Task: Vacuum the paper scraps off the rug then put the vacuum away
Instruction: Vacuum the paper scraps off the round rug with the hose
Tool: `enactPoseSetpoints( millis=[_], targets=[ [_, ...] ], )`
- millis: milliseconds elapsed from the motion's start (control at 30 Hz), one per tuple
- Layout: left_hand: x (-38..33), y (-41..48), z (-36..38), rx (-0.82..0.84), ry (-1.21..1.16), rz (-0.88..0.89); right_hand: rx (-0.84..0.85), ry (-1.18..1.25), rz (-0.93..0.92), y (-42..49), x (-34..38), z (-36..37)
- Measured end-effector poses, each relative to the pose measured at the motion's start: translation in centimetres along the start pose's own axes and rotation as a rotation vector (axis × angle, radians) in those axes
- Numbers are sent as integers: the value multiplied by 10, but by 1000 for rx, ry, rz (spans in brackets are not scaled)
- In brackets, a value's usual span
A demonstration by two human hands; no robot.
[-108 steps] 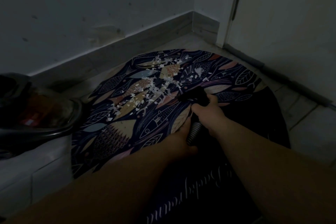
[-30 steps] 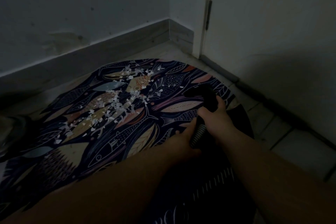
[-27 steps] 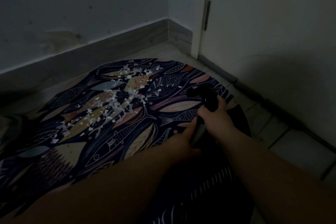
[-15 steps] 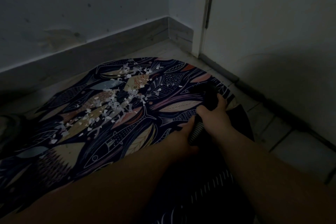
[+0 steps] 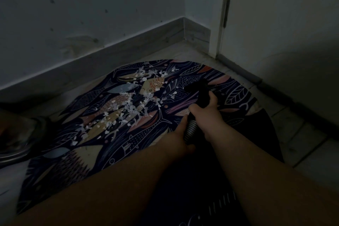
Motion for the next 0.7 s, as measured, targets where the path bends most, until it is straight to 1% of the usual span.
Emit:
enactPoseSetpoints(
  millis=[133,333,567,700],
  targets=[
    [6,0,-4,-20,13,-9,24,35,-6,4,-1,7],
    [-4,6,0,18,53,8,-8,29,-27,-3,-1,-5],
    [-38,15,15,87,130,94,-136,47,-39,-16,0,-50],
    [-52,25,24,105,165,115,-219,52,-44,-22,0,-72]
  ],
)
Point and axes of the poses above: each hand's wrist, its own y-axis towards the middle knuckle, its own z-axis out of the palm, x = y × z, the point moved 9 cm from there along y, towards the middle knuckle, and after that the axes turned 8 degrees about x, right-handed, at the moved point
